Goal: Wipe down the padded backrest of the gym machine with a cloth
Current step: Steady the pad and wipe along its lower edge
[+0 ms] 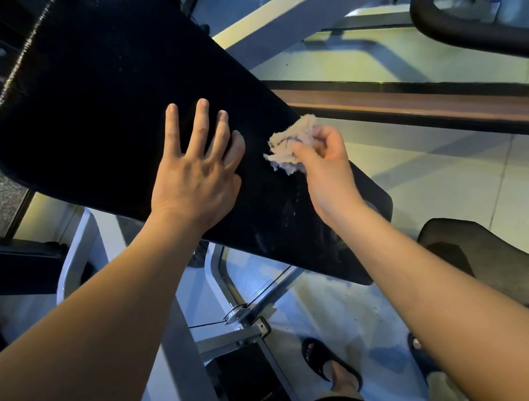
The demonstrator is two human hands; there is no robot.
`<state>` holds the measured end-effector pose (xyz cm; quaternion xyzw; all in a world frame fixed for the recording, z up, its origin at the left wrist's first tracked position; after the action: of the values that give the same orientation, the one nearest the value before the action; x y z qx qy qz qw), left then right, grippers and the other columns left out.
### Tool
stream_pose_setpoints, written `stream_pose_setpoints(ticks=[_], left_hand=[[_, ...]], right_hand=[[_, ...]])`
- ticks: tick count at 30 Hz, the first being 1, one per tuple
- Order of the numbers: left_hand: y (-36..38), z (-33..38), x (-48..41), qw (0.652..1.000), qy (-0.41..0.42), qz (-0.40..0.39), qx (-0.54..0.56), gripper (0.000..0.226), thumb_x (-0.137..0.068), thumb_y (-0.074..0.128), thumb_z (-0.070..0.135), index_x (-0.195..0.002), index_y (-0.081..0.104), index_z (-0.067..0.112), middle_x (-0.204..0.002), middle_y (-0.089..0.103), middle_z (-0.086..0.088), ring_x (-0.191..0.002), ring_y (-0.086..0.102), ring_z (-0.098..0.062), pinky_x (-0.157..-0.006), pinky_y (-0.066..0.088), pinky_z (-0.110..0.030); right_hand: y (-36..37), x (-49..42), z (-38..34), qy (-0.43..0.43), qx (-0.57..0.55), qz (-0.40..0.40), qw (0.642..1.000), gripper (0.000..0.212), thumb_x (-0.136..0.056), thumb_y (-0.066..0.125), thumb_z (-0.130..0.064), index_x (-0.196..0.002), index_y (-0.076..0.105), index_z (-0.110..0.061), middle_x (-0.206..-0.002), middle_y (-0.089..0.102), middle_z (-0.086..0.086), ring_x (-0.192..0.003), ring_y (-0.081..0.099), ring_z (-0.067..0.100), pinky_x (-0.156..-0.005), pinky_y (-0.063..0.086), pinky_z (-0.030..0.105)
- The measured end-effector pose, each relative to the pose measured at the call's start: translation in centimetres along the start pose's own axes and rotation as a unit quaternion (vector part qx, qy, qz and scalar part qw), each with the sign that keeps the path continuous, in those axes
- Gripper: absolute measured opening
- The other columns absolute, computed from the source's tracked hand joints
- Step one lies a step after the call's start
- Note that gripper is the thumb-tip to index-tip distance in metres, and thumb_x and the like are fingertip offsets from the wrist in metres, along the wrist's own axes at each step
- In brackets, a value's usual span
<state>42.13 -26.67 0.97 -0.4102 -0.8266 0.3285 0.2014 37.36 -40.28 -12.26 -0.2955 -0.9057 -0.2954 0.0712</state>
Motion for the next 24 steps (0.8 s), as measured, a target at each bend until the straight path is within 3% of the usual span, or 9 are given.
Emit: stream_pose_setpoints(ticks=[3,4,7,10,13,17,22,24], left_hand=[[0.1,0.1,0.1,1.0,-0.002,0.001,-0.001,0.058,-0.095,0.045,0.035,-0.148,0.039,0.012,-0.163,0.031,-0.019,-0.154,0.011,-0.046,-0.121,0.001,-0.071],[0.2,0.1,0.1,1.0,-0.002,0.004,0.001,0.058,-0.094,0.047,0.035,-0.147,0.04,0.012,-0.163,0.031,-0.019,-0.154,0.012,-0.046,-0.121,0.002,-0.071],[0.2,0.0,0.0,1.0,-0.001,0.013,0.009,0.057,-0.093,0.051,0.033,-0.145,0.042,0.01,-0.161,0.033,-0.02,-0.153,0.014,-0.047,-0.12,0.003,-0.072],[0.3,0.1,0.0,1.0,-0.002,0.013,0.007,0.057,-0.093,0.051,0.033,-0.145,0.042,0.01,-0.161,0.033,-0.02,-0.153,0.014,-0.047,-0.12,0.003,-0.072],[0.3,0.0,0.1,1.0,-0.003,0.01,0.001,0.057,-0.094,0.05,0.035,-0.145,0.041,0.011,-0.162,0.032,-0.019,-0.154,0.013,-0.046,-0.12,0.003,-0.072],[0.3,0.1,0.0,1.0,-0.001,0.01,0.001,0.056,-0.095,0.049,0.035,-0.145,0.041,0.011,-0.162,0.031,-0.019,-0.154,0.013,-0.046,-0.12,0.004,-0.072],[0.4,0.1,0.0,1.0,-0.001,0.007,-0.004,0.056,-0.096,0.046,0.036,-0.146,0.04,0.012,-0.163,0.031,-0.018,-0.154,0.012,-0.047,-0.12,0.005,-0.073],[0.4,0.1,0.0,1.0,0.002,0.007,-0.008,0.056,-0.096,0.044,0.037,-0.146,0.039,0.012,-0.163,0.03,-0.018,-0.154,0.012,-0.047,-0.12,0.005,-0.072]], right_hand=[[-0.4,0.4,2.4,-0.029,0.222,0.007,0.975,0.011,-0.093,0.065,-0.013,-0.101,0.061,-0.02,-0.119,0.053,0.005,-0.089,0.057,0.004,-0.076,0.042,0.006],[-0.6,0.6,2.9,-0.057,0.275,0.016,0.96,0.009,-0.093,0.065,-0.013,-0.101,0.062,-0.017,-0.119,0.047,0.004,-0.093,0.054,0.006,-0.08,0.04,0.006],[-0.8,1.2,2.2,-0.163,0.37,0.044,0.913,0.008,-0.094,0.063,-0.015,-0.101,0.062,-0.016,-0.115,0.046,-0.001,-0.104,0.05,0.016,-0.089,0.042,0.024],[0.0,2.0,2.1,-0.185,0.376,-0.009,0.908,0.026,-0.093,0.06,-0.016,-0.119,0.056,-0.015,-0.122,0.052,0.003,-0.105,0.054,0.018,-0.087,0.046,0.029],[0.8,2.6,2.5,-0.203,0.391,-0.043,0.896,0.045,-0.093,0.067,-0.023,-0.135,0.052,-0.018,-0.131,0.05,0.006,-0.119,0.049,0.023,-0.103,0.041,0.033],[0.9,0.4,2.1,-0.264,0.426,-0.038,0.864,0.031,-0.097,0.064,-0.023,-0.126,0.061,-0.011,-0.116,0.054,0.01,-0.103,0.057,0.031,-0.089,0.05,0.04],[0.1,-3.5,-0.1,-0.248,0.381,0.073,0.888,0.028,-0.1,0.058,-0.027,-0.126,0.06,-0.017,-0.116,0.058,0.004,-0.099,0.055,0.012,-0.085,0.046,0.025],[1.0,-3.5,-0.1,-0.263,0.394,0.082,0.877,0.025,-0.099,0.059,-0.021,-0.122,0.063,-0.015,-0.113,0.06,0.004,-0.099,0.055,0.013,-0.087,0.047,0.029]])
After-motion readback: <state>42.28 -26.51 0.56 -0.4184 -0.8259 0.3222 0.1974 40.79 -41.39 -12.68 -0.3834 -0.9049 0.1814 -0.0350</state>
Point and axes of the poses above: each hand's wrist, its own x-axis away from the middle knuckle, its own y-axis out of the palm, z = x × y, the point moved 5 cm from there along -x, towards the middle knuckle
